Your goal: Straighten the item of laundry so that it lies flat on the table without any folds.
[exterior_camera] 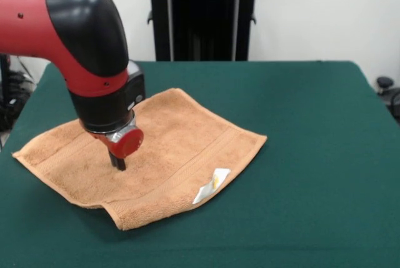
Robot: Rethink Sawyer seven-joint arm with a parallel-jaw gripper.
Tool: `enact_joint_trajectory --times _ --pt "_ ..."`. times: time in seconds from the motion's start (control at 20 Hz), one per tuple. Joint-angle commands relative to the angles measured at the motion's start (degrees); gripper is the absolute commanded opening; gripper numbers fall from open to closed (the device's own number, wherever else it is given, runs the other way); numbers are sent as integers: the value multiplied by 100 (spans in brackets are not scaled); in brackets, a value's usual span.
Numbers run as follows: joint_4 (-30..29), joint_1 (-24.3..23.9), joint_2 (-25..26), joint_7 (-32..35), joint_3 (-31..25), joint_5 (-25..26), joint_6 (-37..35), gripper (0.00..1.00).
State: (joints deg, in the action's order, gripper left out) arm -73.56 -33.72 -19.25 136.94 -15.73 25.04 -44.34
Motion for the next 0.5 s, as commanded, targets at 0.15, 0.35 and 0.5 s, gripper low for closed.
enact_joint_trajectory --times 0.15,0.35,0.5 --pt "-245 471 1069 838 503 255 989 0" --pt "-348 593 1161 959 626 146 1168 0" --pt "-476 655 1198 1033 702 64 1357 0"
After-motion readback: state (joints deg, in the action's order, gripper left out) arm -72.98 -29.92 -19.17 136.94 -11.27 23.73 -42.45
